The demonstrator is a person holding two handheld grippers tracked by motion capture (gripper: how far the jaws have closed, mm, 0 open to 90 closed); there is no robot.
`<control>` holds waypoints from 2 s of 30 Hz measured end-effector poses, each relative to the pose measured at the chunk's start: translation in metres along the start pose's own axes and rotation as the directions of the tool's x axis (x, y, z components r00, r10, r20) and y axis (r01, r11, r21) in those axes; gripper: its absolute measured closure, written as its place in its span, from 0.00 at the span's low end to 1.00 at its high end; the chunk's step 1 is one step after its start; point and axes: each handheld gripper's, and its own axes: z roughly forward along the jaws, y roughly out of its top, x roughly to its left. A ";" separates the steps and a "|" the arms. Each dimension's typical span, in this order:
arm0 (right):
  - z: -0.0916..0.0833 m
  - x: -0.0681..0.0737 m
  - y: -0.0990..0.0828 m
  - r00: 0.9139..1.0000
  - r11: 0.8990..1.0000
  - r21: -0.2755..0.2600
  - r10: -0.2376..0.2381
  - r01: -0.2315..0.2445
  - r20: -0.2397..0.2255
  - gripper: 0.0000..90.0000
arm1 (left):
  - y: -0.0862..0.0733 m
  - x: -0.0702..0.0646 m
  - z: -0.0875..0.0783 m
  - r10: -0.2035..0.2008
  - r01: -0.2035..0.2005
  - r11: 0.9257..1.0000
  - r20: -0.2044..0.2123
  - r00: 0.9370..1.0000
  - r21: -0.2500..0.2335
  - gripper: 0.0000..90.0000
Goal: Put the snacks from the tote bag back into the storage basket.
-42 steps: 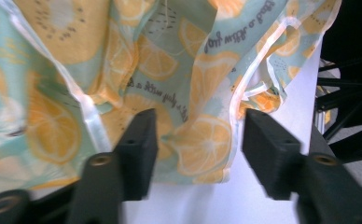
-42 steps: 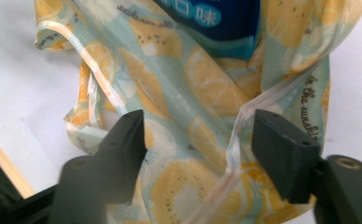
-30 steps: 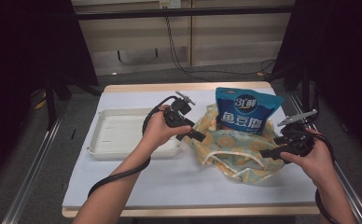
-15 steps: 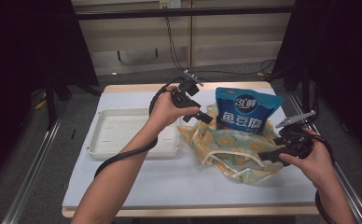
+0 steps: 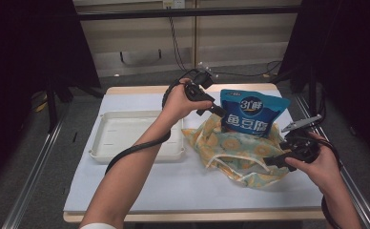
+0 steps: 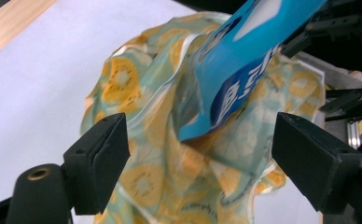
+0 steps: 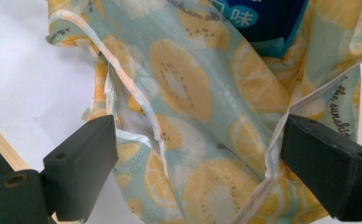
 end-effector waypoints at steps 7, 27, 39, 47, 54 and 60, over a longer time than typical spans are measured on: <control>0.002 0.001 0.000 1.000 1.000 0.011 -0.007 0.007 0.011 0.12 | 0.012 0.000 -0.001 0.039 -0.039 0.998 0.000 0.999 -0.051 0.38; -0.003 0.004 0.001 1.000 1.000 -0.012 -0.018 0.018 0.003 0.12 | 0.007 -0.021 -0.028 0.059 -0.058 0.998 -0.035 0.998 0.009 0.95; -0.004 0.001 -0.001 1.000 1.000 -0.014 -0.014 0.013 -0.012 0.13 | 0.031 -0.022 -0.010 0.111 -0.111 0.992 -0.001 0.994 0.053 0.59; -0.004 0.002 -0.001 1.000 1.000 -0.017 -0.015 0.014 -0.014 0.13 | 0.042 -0.020 0.003 0.133 -0.136 0.988 0.037 0.990 0.080 0.68; -0.003 0.001 -0.002 1.000 1.000 -0.016 -0.010 0.010 -0.018 0.13 | 0.043 -0.018 0.009 0.141 -0.146 0.986 0.059 0.988 0.087 0.77; 0.001 0.002 -0.001 1.000 1.000 -0.015 -0.024 0.024 -0.018 0.13 | 0.045 -0.023 0.009 0.170 -0.174 0.980 0.045 0.984 0.097 1.00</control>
